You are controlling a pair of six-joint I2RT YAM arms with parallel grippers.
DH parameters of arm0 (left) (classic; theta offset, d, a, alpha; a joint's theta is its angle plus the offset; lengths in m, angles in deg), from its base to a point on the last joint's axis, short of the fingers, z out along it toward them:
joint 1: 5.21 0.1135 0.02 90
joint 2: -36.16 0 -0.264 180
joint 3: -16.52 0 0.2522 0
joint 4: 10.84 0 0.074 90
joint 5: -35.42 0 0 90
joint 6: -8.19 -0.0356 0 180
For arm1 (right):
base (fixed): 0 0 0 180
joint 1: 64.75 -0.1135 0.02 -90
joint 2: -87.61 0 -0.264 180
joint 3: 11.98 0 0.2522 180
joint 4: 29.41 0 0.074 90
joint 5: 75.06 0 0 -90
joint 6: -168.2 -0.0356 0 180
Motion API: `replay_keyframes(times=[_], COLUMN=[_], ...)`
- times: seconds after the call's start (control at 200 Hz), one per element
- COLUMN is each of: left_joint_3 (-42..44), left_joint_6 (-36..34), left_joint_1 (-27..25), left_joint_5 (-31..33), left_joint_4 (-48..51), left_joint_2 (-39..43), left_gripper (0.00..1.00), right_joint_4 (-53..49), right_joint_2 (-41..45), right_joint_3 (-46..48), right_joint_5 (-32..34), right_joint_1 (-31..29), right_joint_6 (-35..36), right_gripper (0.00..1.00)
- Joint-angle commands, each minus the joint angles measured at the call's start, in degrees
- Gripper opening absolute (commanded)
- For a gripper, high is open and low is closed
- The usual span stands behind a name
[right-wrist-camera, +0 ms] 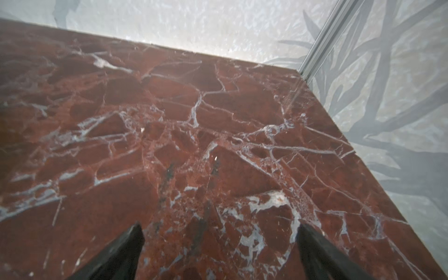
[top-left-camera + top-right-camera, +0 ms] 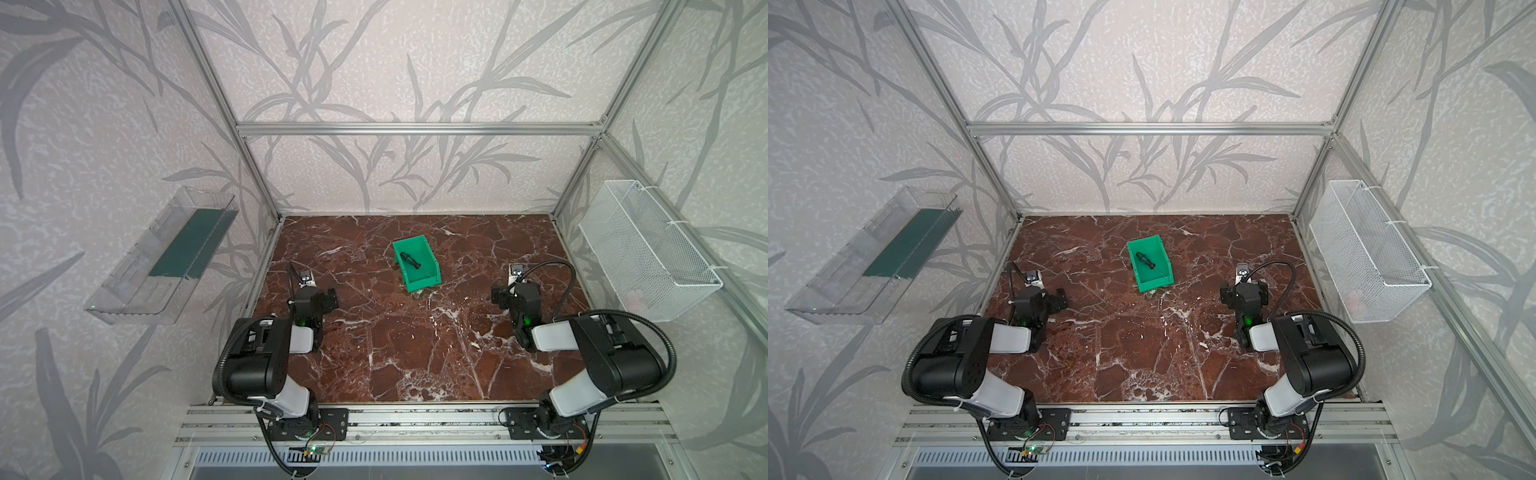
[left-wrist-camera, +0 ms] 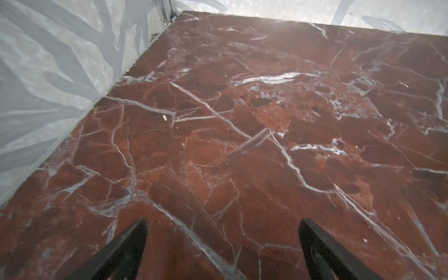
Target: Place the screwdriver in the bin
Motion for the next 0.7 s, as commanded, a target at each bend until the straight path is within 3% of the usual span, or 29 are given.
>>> replay_keyframes(times=[0.0,0.04,0.135,0.225,0.695], left_joint_3=[-1.0,-0.4,-1.7,-0.9,-1.3], left_joint_6=[-1.3,-1.9,-1.4,-2.1,-1.9], left_joint_1=[-0.2,-0.3,-0.4,-0.5,-0.6], left_joint_5=[3.1,3.1,2.9,3.1,3.1], left_joint_4=[-8.5,-12.3,-6.9,-10.9,-9.7], left_joint_2=[-0.5,-1.4,0.1,-1.3,-0.9], left_gripper=[0.99,0.99,0.99,0.99,0.99], right_joint_4=[-1.0,-0.7,-0.2,-0.2,-0.2], right_joint_2=[2.2,2.2,2.0,2.0,2.0], right_joint_3=[-2.1,-2.0,-1.9,-1.9,-1.9], right_joint_5=[-2.7,-2.8,-2.8,-2.8,-2.8], right_joint_1=[0.9,0.9,0.9,0.9,0.9], right_joint_6=[-0.5,-0.5,-0.5,-0.5,-0.5], right_gripper=[0.99,0.99,0.99,0.99,0.99])
